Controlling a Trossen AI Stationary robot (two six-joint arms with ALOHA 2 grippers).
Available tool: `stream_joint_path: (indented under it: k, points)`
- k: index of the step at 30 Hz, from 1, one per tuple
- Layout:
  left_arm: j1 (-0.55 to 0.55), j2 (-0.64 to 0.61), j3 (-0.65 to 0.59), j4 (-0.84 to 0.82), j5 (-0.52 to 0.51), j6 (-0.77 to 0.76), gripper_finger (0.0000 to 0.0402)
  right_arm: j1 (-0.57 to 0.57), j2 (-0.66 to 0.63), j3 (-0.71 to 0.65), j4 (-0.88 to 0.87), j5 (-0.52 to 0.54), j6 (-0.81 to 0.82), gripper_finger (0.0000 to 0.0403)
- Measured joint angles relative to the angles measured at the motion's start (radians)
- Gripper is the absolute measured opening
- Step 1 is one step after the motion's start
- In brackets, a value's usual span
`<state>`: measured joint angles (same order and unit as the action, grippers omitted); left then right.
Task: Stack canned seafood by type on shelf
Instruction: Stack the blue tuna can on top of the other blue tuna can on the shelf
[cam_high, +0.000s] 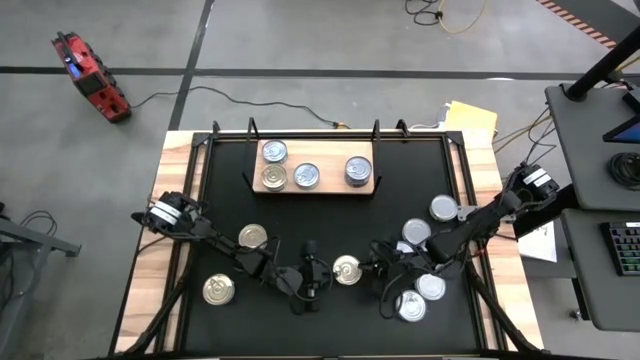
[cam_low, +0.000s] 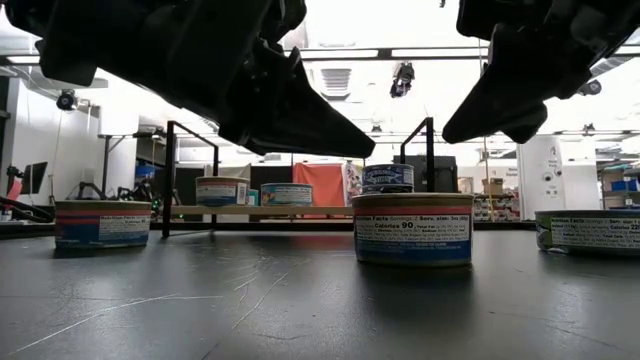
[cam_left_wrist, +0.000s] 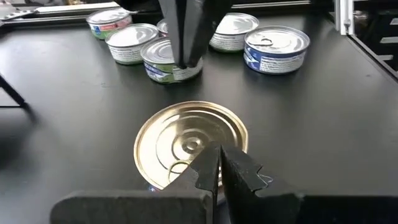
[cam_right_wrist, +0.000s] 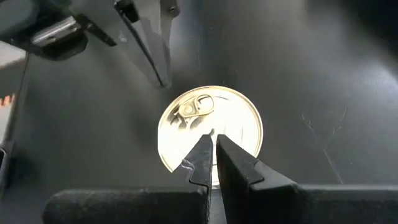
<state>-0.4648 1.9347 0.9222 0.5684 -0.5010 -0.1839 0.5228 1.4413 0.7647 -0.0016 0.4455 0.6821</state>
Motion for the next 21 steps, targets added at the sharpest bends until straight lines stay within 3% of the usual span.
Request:
stream_joint_path:
  k: [8,21]
  points:
    - [0.0,0.007,0.0,0.007,-0.058,-0.009,0.0,0.0,0.0,0.0,-0.002,0.054,0.06,0.0013]
    - [0.004,0.063,-0.001,0.059,-0.058,0.014,0.0,-0.01,0.0,0.0,-0.067,0.014,0.184,0.0013]
